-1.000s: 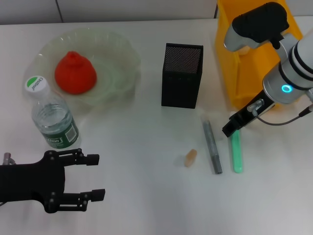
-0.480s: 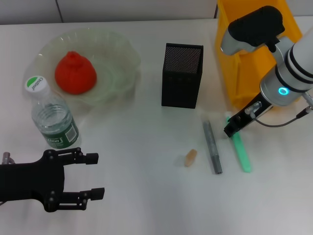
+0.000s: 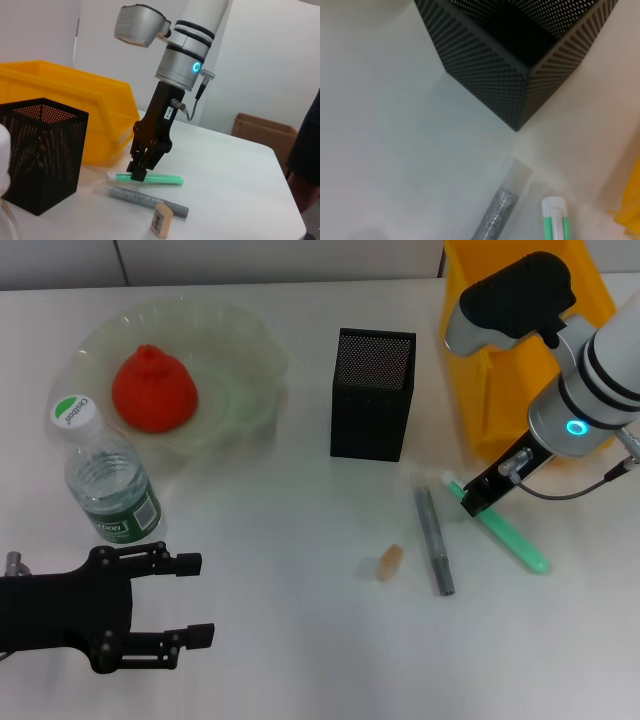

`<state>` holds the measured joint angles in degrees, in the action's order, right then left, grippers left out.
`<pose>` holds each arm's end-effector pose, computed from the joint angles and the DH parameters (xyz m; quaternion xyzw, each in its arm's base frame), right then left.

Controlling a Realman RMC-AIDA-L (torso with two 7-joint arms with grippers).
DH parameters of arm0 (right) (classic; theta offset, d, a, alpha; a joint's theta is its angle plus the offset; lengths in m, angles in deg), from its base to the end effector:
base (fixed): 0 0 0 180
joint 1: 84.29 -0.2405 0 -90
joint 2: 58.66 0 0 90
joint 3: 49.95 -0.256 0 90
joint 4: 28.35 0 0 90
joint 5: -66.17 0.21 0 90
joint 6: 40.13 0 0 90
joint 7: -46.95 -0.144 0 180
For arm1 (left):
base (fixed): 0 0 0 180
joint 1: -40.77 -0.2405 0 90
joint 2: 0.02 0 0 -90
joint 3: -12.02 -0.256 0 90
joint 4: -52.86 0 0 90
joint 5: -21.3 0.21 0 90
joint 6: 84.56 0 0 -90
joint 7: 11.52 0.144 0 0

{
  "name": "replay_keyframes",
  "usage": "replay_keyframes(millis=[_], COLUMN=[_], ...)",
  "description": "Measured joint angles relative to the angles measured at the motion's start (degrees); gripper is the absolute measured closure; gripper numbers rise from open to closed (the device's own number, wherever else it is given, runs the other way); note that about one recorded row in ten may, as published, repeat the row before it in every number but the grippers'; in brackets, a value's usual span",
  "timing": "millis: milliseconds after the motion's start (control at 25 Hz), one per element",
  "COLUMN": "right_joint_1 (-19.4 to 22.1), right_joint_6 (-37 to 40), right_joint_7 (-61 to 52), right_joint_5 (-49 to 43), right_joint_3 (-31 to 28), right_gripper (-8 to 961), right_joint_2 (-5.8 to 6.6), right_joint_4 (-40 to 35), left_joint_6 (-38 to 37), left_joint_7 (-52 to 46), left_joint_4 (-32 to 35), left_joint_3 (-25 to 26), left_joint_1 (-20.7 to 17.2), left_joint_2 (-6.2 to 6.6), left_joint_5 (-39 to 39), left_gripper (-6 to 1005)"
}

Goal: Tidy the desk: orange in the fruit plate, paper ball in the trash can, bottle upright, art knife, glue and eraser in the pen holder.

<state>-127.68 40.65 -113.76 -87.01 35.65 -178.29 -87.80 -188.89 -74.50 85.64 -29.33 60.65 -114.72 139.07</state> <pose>0.1896 0.3730 -0.0451 -0.8657 0.4019 -0.2304 0.1896 -0.3133 0.2397 0.0106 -0.9567 -0.1573 -0.2408 0.0451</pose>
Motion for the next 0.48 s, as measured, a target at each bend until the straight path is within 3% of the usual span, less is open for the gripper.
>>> replay_keyframes(millis=[200, 320, 480], right_joint_1=[1.4, 3.6, 7.1], right_joint_6=[2.0, 5.9, 9.2], right_joint_7=[1.0, 3.0, 6.7], right_joint_5=[1.4, 5.2, 9.1], right_joint_3=[-0.4, -2.3, -9.1], right_gripper=[778, 776, 773], right_joint_2=[0.08, 0.33, 0.36], right_joint_4=[-4.4, -11.4, -23.2], left_joint_6=[-0.1, -0.6, -1.4], left_joint_7=[0.0, -0.1, -0.2], left_joint_4=[0.0, 0.0, 0.0], left_joint_3=[0.1, 0.1, 0.1], left_joint_1=[-0.1, -0.2, -0.4], left_joint_2=[0.01, 0.2, 0.36], left_joint_5=[0.0, -0.2, -0.4], left_gripper=[203, 203, 203])
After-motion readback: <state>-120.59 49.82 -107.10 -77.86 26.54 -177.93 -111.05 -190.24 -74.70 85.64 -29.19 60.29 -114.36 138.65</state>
